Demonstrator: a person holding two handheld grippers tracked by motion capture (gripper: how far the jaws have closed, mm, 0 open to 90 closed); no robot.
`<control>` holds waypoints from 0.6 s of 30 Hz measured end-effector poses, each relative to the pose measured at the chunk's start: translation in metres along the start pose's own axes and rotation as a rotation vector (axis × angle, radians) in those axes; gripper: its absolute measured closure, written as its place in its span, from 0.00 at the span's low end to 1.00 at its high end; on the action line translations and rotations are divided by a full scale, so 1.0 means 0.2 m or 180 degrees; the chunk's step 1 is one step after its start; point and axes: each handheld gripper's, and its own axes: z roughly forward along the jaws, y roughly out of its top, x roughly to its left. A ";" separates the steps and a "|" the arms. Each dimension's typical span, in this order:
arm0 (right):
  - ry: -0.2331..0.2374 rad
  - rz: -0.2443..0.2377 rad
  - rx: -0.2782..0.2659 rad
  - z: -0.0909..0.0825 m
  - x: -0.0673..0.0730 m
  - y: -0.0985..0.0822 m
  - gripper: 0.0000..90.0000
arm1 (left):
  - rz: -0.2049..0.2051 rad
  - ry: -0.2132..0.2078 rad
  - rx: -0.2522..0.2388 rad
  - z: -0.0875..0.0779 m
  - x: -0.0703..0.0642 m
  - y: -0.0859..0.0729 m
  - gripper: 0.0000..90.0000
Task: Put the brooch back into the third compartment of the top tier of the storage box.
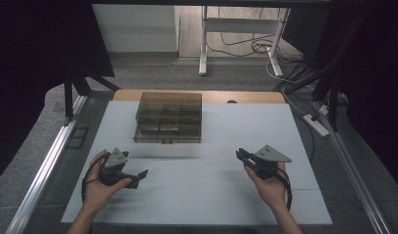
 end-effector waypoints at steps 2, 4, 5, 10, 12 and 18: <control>0.0004 -0.0002 -0.0005 0.01 0.00 0.00 0.90 | 0.0001 -0.0004 0.0003 0.00 0.00 0.00 0.01; 0.0009 -0.0001 -0.0006 0.01 0.01 0.01 0.90 | 0.0001 -0.0004 0.0003 0.00 0.00 0.00 0.01; 0.0012 -0.0002 -0.0010 0.02 0.01 0.01 0.90 | 0.0001 -0.0005 0.0003 0.00 0.00 0.00 0.01; 0.0022 -0.0008 -0.0017 0.03 0.01 0.02 0.90 | 0.0006 -0.0008 0.0008 0.00 0.00 0.00 0.01; 0.0029 -0.0003 -0.0022 0.03 0.01 0.02 0.90 | 0.0006 -0.0006 0.0008 0.00 0.00 0.00 0.01; 0.0040 -0.0005 -0.0033 0.04 0.02 0.04 0.90 | 0.0002 -0.0004 0.0000 0.00 0.00 0.00 0.01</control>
